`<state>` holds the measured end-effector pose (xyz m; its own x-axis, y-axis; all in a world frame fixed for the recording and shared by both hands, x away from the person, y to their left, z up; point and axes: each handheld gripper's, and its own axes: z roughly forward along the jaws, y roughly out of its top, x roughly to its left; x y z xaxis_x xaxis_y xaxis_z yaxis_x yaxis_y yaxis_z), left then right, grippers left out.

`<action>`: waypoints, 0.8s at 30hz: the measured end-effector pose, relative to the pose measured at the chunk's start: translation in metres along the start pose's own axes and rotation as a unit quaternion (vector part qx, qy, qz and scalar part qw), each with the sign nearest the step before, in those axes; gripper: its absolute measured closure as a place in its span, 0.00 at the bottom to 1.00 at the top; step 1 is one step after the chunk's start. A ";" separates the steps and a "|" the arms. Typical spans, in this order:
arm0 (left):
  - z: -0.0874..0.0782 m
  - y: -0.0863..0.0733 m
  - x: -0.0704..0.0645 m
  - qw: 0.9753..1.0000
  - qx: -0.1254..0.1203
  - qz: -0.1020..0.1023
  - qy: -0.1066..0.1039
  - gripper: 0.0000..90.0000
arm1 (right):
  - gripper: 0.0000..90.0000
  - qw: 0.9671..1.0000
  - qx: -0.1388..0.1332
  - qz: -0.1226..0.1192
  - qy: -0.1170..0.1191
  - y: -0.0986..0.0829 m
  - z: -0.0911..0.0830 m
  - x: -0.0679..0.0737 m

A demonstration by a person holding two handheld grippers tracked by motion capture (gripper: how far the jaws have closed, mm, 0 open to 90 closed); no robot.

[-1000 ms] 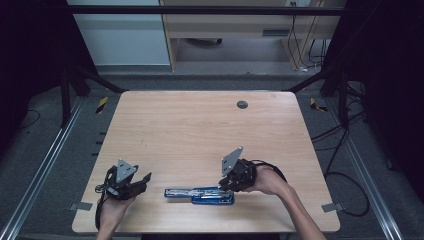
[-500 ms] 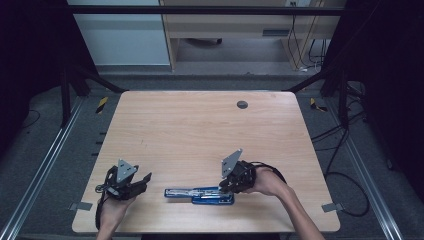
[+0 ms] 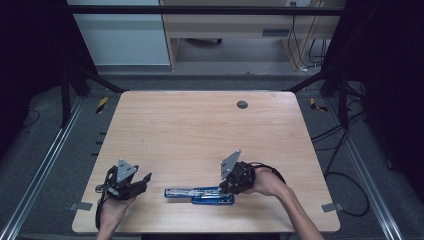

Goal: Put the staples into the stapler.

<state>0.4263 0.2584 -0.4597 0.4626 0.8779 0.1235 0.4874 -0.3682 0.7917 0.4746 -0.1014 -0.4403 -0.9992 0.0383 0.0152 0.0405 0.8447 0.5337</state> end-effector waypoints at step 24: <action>0.000 0.000 0.000 1.000 0.000 0.000 0.000 0.49 | 0.87 1.000 0.006 0.001 0.005 -0.002 0.004 -0.001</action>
<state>0.4263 0.2587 -0.4596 0.4620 0.8783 0.1235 0.4875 -0.3678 0.7919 0.4752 -0.1005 -0.4447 -0.9991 0.0342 0.0246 0.0420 0.8507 0.5240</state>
